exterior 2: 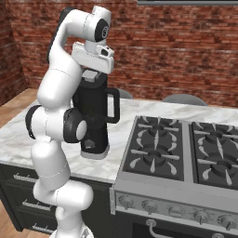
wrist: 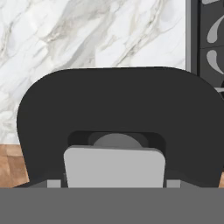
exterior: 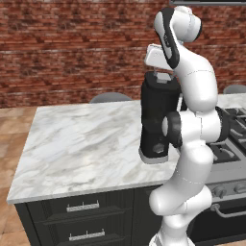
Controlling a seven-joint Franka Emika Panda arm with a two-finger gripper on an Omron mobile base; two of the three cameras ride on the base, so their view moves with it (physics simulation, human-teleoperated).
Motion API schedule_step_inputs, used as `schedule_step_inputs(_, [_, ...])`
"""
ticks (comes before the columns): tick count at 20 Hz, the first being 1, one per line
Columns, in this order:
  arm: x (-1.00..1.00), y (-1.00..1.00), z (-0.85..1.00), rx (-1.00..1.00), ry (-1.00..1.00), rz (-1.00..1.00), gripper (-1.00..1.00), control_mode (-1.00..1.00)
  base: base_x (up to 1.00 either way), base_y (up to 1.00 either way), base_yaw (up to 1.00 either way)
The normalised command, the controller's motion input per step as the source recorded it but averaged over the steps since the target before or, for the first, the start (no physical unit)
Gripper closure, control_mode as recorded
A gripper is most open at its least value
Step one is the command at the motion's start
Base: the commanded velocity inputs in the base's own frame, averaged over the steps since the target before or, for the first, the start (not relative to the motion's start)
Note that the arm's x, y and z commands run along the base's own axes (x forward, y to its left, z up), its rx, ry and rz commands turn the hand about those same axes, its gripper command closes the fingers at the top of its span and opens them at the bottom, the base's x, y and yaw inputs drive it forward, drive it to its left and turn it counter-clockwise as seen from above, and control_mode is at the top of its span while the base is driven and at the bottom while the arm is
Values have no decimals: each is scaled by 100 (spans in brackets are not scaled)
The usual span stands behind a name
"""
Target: Grab the lemon wedge and lime from the fridge, place them in the blender, close the lid, and turn on the blender to create a marinade.
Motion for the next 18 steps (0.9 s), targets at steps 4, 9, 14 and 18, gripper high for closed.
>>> schedule_step_inputs(4, [-1,4,-4,0,1,0,100,-100,0,0,0])
schedule_step_inputs(9, [1,10,-9,-1,10,1,100,-100,0,0,0])
schedule_step_inputs(14, [0,1,-30,-7,1,0,100,-100,0,0,0])
schedule_step_inputs(18, [0,1,-28,-4,4,0,100,-100,0,0,0])
